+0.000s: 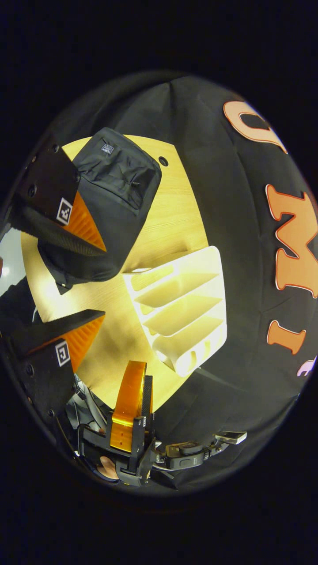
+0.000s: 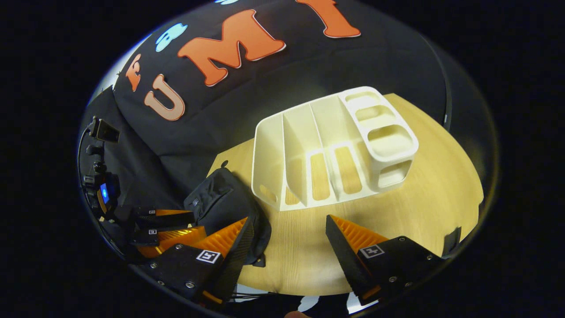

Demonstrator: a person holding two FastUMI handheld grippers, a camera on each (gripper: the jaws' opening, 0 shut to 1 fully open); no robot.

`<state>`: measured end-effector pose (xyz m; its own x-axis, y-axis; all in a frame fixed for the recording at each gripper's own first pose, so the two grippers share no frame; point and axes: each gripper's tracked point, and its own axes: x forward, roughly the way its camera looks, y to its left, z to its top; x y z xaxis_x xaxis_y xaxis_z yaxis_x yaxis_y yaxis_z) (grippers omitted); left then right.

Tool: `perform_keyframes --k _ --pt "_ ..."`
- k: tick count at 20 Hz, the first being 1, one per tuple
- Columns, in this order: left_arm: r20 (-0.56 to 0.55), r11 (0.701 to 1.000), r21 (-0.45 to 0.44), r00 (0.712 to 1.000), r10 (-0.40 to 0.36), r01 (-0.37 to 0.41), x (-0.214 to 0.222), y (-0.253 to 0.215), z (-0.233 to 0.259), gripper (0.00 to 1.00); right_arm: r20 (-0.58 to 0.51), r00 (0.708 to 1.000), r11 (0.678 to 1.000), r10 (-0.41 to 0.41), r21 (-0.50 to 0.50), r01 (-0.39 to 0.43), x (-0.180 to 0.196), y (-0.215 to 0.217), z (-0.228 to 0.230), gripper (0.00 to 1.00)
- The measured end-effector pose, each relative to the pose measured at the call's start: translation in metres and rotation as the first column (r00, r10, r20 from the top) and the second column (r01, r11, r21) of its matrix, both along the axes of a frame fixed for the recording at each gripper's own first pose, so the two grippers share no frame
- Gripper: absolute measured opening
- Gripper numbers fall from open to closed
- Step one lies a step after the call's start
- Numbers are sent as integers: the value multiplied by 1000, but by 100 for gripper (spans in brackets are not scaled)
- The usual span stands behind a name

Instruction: Open the schoolbag, grab two books from the bookshelf and put them into the schoolbag.

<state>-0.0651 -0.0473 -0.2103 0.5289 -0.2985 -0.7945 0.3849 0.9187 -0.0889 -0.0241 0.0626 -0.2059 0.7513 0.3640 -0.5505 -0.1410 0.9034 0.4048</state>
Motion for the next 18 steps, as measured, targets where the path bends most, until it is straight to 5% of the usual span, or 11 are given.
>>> perform_keyframes --k 3,7,14,18 --pt "94 999 -28 994 49 -47 4 -8 12 90 106 994 998 -7 -60 13 3 -19 29 98" --pt "249 993 -82 963 106 -88 11 -31 48 92 237 972 991 0 -133 32 -1 -35 67 98" --pt "544 986 -159 830 128 -48 22 -55 93 92 426 905 977 4 -193 86 -6 -49 113 98" --pt "569 978 -199 806 163 -57 25 -55 100 92 494 870 967 -11 -217 136 -4 -56 121 98"
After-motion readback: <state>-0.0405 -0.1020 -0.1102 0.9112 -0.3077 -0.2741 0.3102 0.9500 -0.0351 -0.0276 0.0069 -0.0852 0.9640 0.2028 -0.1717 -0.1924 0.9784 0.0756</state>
